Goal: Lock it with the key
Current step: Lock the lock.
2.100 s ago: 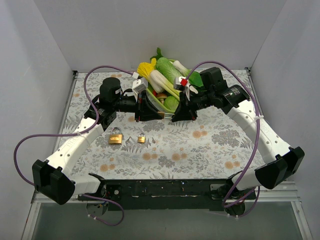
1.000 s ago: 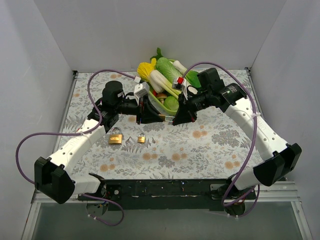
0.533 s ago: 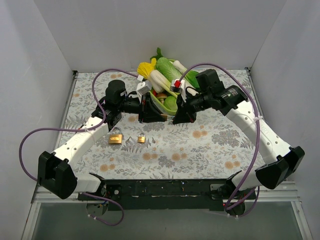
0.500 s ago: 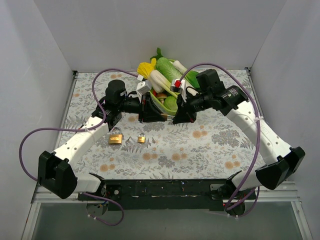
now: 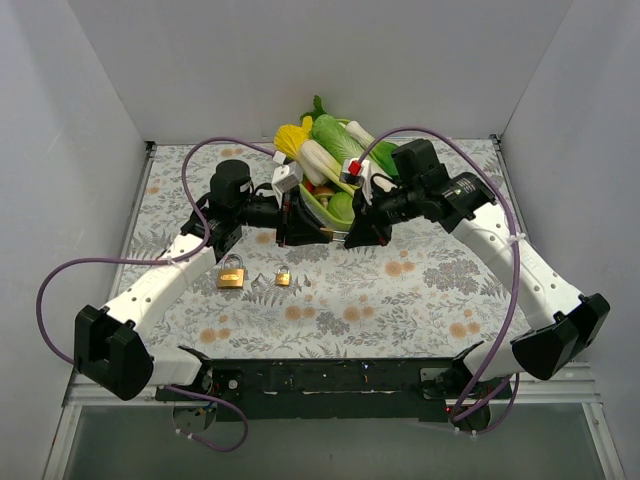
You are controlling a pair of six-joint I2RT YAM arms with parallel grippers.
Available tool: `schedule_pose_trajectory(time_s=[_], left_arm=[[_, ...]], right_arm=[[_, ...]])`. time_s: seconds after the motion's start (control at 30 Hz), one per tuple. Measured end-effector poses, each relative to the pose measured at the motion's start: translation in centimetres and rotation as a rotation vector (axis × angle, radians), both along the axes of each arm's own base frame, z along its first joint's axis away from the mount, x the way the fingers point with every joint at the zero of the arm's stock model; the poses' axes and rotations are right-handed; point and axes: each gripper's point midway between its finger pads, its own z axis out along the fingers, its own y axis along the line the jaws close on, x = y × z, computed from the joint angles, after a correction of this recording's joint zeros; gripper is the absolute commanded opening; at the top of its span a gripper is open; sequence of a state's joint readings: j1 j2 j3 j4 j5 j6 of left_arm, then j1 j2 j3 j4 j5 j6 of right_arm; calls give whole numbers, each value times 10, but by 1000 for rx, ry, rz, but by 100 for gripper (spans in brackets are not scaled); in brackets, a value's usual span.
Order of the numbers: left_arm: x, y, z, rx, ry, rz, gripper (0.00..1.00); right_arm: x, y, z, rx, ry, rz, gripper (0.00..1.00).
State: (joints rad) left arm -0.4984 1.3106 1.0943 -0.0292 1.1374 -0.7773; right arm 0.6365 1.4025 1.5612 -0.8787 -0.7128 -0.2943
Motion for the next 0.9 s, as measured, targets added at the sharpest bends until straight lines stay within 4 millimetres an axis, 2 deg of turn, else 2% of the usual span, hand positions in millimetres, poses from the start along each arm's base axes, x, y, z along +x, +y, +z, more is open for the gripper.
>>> schedule_pose_trajectory(time_s=[0.1,0.13,0.27,0.37,0.5,0.63,0.77,0.9], left_arm=[[1,7,-1,14,-24,21,29],[2,10,0,17,-38,28,54],[10,20,0,55,-72,71,84],[15,33,-3,92,-59,106,91],[28,55,2,116,-70,184,94],[37,74,20,98,-161,271,97],[31,76,41,34,-297,283,98],[25,67,56,-32,-412,218,98]], right_arm=[[1,3,0,16,-20,25,1],[1,5,0,25,-26,33,1],[7,14,10,88,-110,88,1],[8,13,13,110,-156,125,1],[12,4,19,138,-161,142,1],[13,1,44,238,-93,153,1],[14,3,74,402,-6,206,1],[1,2,69,500,118,260,1]])
